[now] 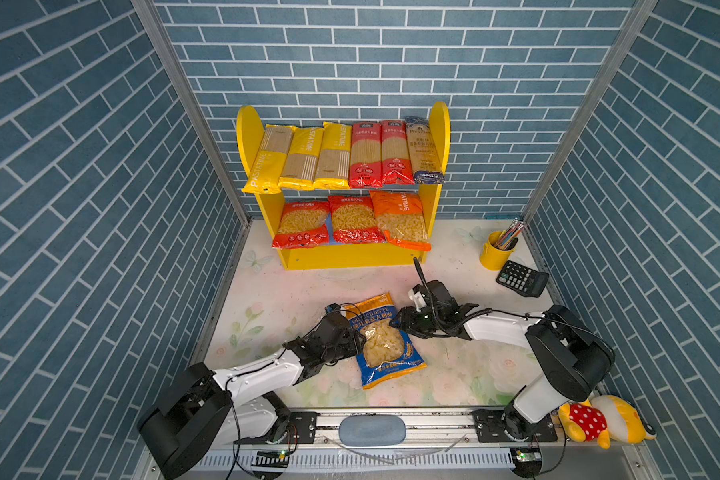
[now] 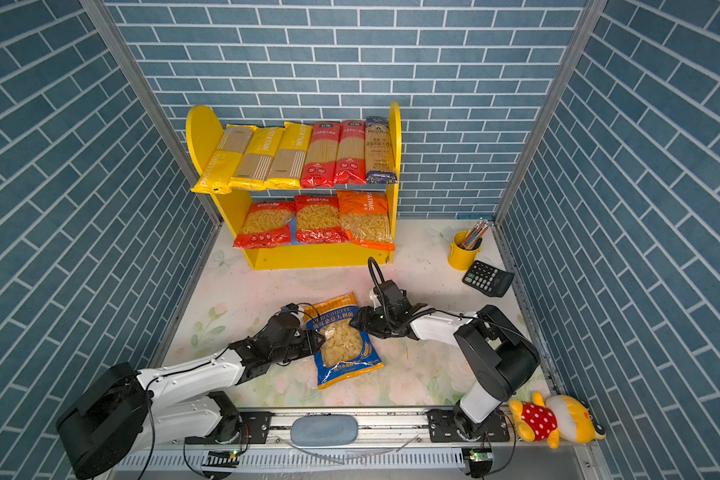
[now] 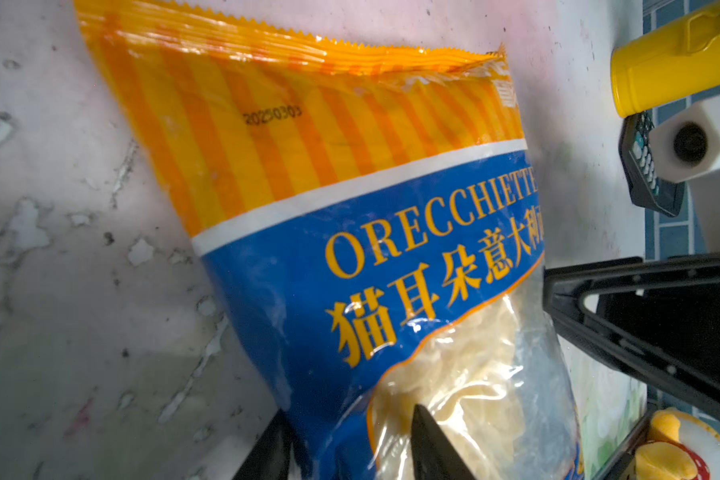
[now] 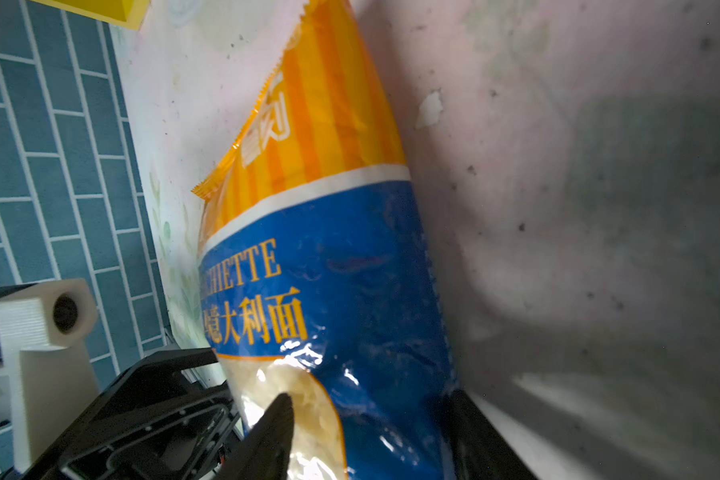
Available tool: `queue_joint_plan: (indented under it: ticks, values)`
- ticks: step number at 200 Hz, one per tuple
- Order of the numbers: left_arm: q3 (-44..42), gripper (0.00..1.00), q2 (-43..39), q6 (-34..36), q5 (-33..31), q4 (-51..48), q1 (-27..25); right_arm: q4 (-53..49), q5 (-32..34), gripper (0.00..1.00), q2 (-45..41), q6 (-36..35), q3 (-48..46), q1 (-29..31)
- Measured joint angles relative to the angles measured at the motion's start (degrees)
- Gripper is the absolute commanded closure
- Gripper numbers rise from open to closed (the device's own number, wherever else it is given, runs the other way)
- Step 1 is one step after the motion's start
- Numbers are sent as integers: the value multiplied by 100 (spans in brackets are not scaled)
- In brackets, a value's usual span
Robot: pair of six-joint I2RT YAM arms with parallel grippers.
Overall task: Place and organize the pasta boxes and bags onto the shelf
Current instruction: 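Grasp the blue orecchiette bag with both grippers and lift it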
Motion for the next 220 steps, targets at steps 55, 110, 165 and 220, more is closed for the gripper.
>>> queue_joint_plan:
  ticks: [55, 110, 165, 220]
  values:
    - [0, 81, -7, 107, -42, 59, 7, -188, -7, 63, 4, -225, 0, 20]
    - [37, 94, -83, 334, -129, -28, 33, 586, -11, 90, -20, 79, -245, 28]
    - [68, 100, -535, 761, -195, -378, 120, 1567, -44, 100, -59, 470, -560, 74]
    - [376, 100, -782, 1329, -160, -621, 765, 2474, 146, 100, -57, 636, -579, 105]
